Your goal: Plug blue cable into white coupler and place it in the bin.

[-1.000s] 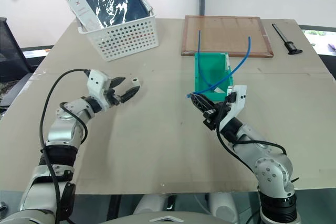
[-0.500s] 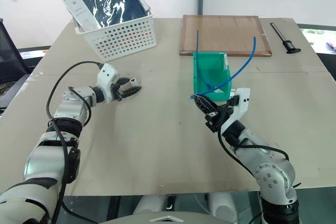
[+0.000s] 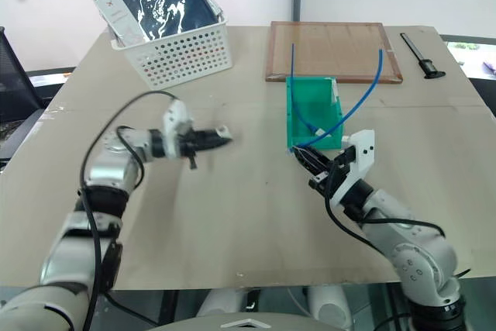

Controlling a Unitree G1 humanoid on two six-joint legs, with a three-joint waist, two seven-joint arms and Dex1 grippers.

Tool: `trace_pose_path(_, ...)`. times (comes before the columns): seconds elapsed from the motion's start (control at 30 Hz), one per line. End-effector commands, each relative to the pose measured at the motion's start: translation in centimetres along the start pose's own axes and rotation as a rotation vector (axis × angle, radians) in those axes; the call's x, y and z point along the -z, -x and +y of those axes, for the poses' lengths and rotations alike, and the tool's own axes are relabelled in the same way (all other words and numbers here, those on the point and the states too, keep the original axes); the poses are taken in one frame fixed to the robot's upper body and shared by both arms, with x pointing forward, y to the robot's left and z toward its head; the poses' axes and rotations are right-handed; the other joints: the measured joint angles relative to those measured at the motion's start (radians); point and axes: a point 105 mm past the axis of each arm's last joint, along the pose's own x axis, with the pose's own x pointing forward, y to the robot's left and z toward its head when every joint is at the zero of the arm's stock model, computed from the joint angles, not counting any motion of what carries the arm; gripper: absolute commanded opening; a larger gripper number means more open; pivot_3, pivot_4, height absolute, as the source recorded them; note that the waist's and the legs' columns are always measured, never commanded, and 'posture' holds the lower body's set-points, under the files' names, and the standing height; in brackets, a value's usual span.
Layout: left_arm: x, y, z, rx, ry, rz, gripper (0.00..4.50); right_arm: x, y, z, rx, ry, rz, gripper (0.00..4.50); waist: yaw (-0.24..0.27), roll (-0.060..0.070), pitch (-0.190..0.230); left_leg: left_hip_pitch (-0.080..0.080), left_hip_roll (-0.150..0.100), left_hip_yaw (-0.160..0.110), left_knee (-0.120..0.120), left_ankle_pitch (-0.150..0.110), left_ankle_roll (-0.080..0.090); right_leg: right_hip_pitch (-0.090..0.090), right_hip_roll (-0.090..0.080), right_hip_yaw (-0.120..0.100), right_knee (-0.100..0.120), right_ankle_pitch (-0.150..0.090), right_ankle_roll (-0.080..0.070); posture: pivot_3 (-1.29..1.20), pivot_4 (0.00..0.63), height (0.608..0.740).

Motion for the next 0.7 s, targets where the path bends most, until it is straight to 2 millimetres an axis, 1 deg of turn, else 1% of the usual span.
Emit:
trace_pose_path(0.03, -1.2, -2.4, -2.6, 0.090, -0.074, 0.022, 0.38, -0.7, -0.2, 1.2, -0.134, 0.161, 0.044, 0.00, 0.000, 0.000, 0.000, 0.000, 0.000, 0.000, 0.000, 0.000, 0.000, 0.000, 0.001, 0.000, 0.000, 0.000, 0.000, 0.00, 0.150, 0.738)
trace_pose_path(0.1, -1.1, -3.6, -3.0, 0.087, -0.080, 0.027, 0.38, -0.9, -0.3, 1.1, -0.179, 0.224, 0.069, 0.00, 0.000, 0.000, 0.000, 0.000, 0.000, 0.000, 0.000, 0.000, 0.000, 0.000, 0.003, -0.001, 0.000, 0.000, 0.000, 0.00, 0.150, 0.738)
trace_pose_path(0.2, -0.6, -4.7, -3.8, 0.121, -0.119, 0.057, 0.38, -0.8, -0.6, 0.7, -0.232, 0.316, 0.134, 0.00, -0.001, 0.000, 0.000, 0.001, 0.000, 0.001, 0.000, 0.000, 0.000, 0.000, 0.004, -0.002, 0.001, 0.000, 0.000, 0.00, 0.150, 0.738)
trace_pose_path(0.3, 0.7, -5.4, -4.2, 0.133, -0.131, 0.089, 0.38, -0.7, -1.3, 0.2, -0.270, 0.364, 0.172, 0.00, -0.001, 0.000, 0.000, 0.001, 0.000, 0.003, 0.000, 0.000, 0.000, 0.000, 0.003, -0.001, 0.001, 0.000, 0.000, 0.00, 0.150, 0.738)
trace_pose_path(0.37, 1.5, -5.7, -4.4, 0.135, -0.132, 0.101, 0.38, -0.3, -1.9, -0.1, -0.302, 0.399, 0.204, 0.00, 0.000, 0.000, 0.000, 0.001, 0.000, 0.003, 0.000, 0.000, 0.000, 0.000, 0.003, -0.001, 0.000, 0.000, 0.000, 0.00, 0.150, 0.738)
trace_pose_path(0.5, 3.5, -5.9, -4.4, 0.137, -0.149, 0.156, 0.38, 1.2, -3.3, -0.6, -0.364, 0.472, 0.289, 0.00, 0.003, 0.000, 0.000, 0.000, -0.001, 0.003, 0.000, 0.000, 0.000, 0.000, 0.002, -0.002, -0.001, 0.000, 0.000, 0.00, 0.150, 0.738)
trace_pose_path(0.57, 3.6, -5.8, -4.3, 0.137, -0.152, 0.155, 0.38, 1.8, -3.8, -0.6, -0.404, 0.512, 0.331, 0.00, 0.004, 0.000, 0.000, 0.000, -0.001, 0.003, 0.000, 0.000, 0.000, 0.000, 0.002, -0.002, -0.001, 0.000, 0.000, 0.00, 0.150, 0.738)
trace_pose_path(0.7, 3.9, -5.7, -4.1, 0.142, -0.175, 0.172, 0.38, 1.9, -4.9, -0.4, -0.451, 0.541, 0.348, 0.00, 0.004, 0.000, 0.000, 0.001, -0.001, 0.002, 0.001, 0.000, 0.000, 0.000, 0.002, -0.002, 0.000, 0.000, 0.000, 0.00, 0.150, 0.738)
